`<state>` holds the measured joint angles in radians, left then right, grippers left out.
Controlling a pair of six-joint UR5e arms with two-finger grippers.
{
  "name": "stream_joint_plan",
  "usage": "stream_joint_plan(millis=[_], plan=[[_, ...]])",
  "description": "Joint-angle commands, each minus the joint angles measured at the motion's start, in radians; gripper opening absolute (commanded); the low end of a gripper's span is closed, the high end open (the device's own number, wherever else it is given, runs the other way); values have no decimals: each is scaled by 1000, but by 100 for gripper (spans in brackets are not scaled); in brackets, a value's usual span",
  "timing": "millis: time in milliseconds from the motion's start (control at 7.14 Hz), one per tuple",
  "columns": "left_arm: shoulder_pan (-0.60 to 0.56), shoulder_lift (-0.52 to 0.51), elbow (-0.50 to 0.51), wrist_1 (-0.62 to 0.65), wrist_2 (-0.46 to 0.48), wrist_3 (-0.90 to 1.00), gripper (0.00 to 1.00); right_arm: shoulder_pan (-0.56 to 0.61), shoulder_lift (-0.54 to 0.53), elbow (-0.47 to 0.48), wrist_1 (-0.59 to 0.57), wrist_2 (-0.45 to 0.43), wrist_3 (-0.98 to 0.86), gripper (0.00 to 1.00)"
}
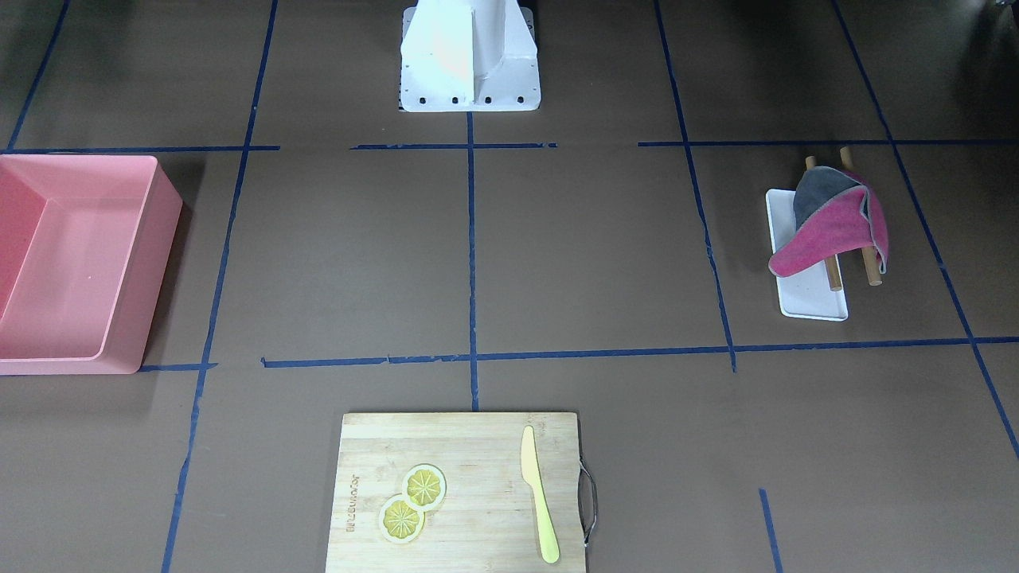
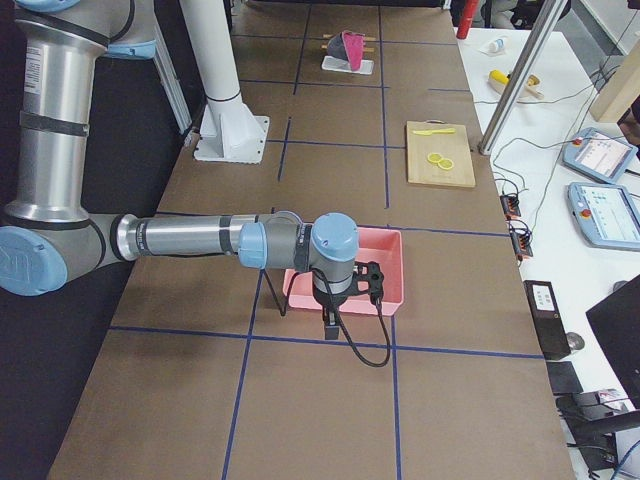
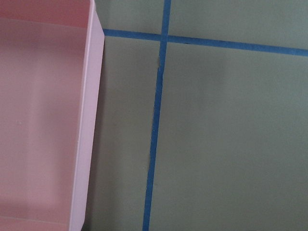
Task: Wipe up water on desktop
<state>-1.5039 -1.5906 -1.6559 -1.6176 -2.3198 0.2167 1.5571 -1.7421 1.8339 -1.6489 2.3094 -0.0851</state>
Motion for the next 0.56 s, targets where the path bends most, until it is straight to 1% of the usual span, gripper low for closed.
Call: stream_joint_plan(millis=[0,140,280,420], plan=[[1,-23,-19,-47,-33,-167,100,0,19,-4,0,34,-1,100],[4,-23,-27,-83,-45,-166,100,0,24,-4,0,53,1,100],[20,10,-31,-153,-84,-171,100,0,24,-2,0,59,1,100],[63,12,-33,-163,-117,-233,100,0,30,1,0,67,1,100]])
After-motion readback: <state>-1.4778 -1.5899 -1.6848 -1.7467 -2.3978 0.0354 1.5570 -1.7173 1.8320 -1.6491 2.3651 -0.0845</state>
